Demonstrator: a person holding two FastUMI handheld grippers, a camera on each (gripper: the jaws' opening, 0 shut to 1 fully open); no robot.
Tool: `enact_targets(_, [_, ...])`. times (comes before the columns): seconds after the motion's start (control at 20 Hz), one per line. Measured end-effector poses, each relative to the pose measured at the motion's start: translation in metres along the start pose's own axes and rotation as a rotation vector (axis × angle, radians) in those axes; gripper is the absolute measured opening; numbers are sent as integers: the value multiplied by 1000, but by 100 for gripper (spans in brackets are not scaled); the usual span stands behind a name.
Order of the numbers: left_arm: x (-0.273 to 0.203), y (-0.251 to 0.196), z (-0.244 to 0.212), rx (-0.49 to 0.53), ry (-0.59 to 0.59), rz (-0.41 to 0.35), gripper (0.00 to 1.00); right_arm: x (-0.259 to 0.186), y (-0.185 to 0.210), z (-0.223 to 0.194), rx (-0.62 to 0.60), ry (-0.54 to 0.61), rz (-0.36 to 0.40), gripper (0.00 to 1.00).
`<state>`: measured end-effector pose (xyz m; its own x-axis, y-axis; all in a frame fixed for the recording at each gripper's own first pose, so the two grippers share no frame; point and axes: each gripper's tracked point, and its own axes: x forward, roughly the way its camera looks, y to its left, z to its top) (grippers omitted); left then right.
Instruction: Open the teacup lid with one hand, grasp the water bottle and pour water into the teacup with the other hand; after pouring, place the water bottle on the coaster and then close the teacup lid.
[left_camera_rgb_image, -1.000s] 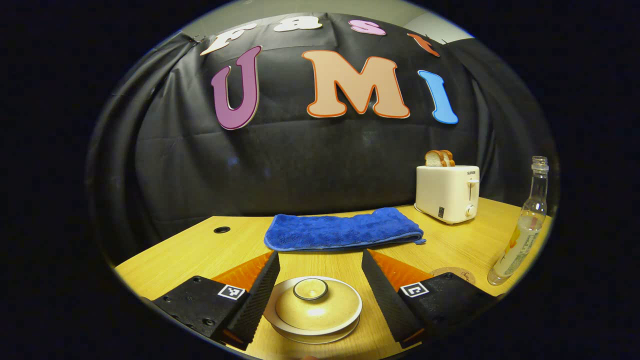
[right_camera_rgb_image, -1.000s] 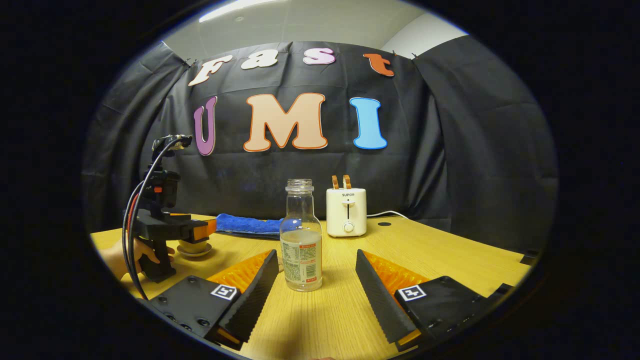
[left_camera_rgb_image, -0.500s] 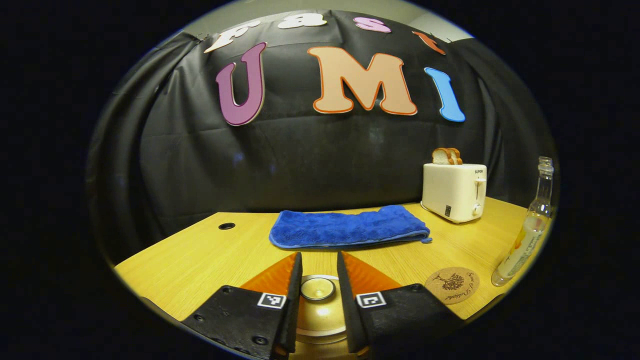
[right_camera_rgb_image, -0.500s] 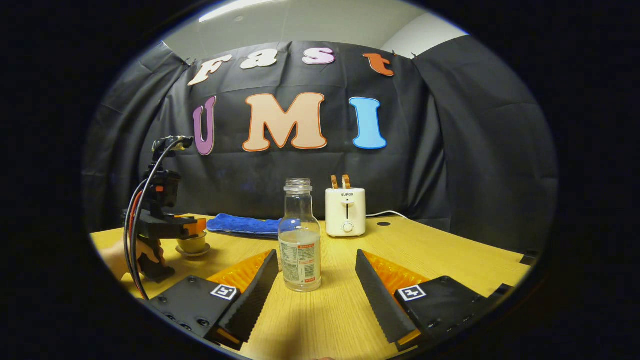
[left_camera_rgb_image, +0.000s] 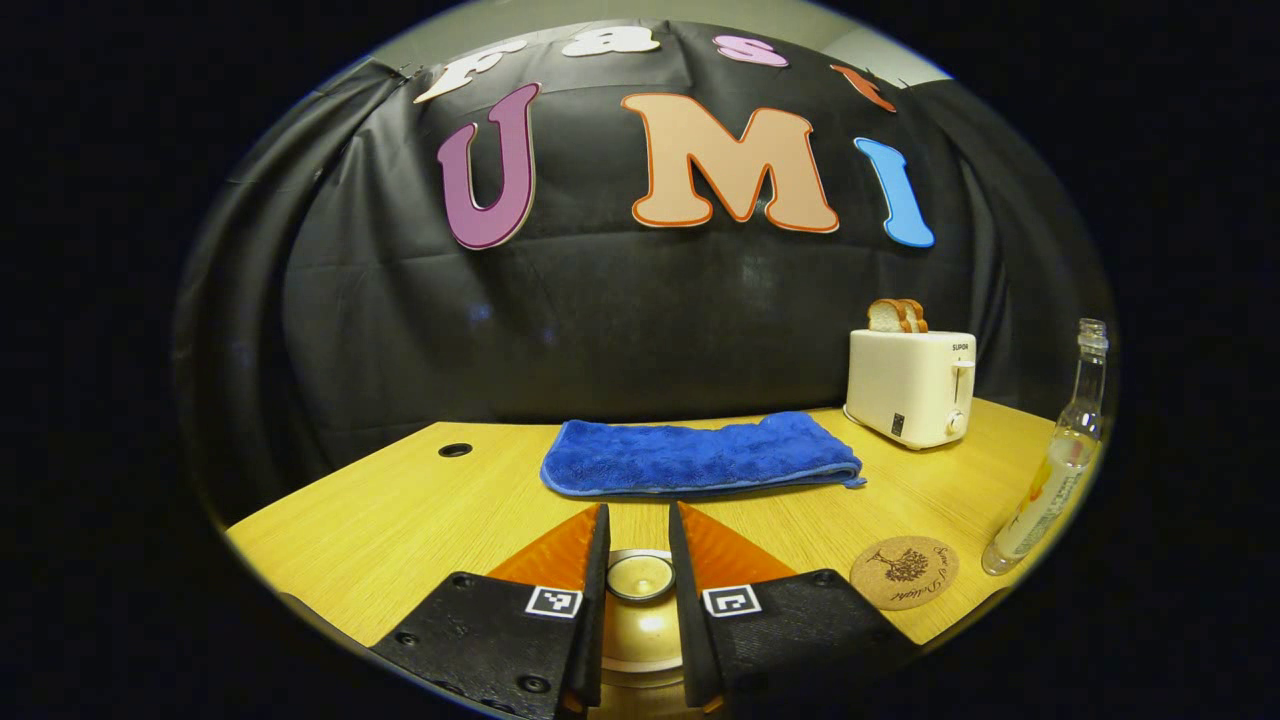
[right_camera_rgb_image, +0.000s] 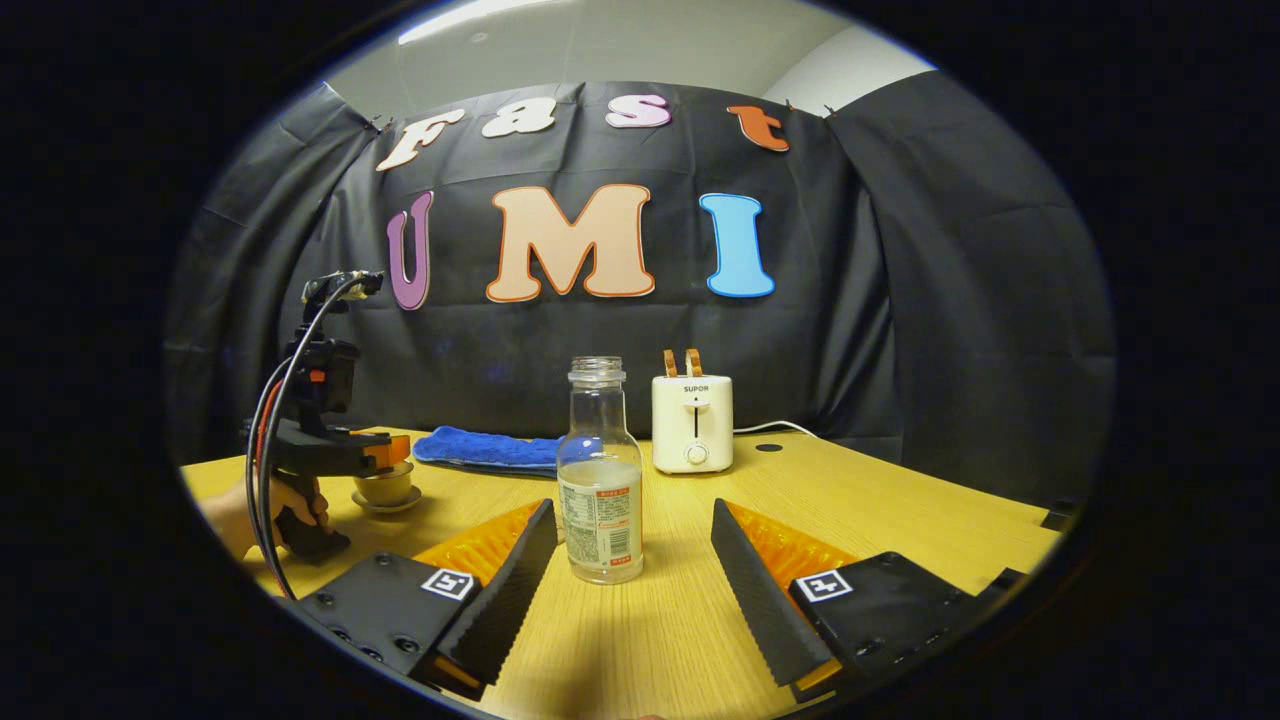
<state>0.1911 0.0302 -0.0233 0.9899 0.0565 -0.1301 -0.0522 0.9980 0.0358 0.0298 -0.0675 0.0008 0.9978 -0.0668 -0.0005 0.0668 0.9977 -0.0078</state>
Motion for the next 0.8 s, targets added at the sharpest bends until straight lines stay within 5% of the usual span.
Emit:
enact_targets(0.4, [-5, 2, 4, -42, -31, -3, 24, 0, -2, 0, 0, 1, -8, 97])
enact_targets(0.8, [-33, 0, 34, -53, -198, -18, 22, 4, -1, 0, 0, -2, -5, 97])
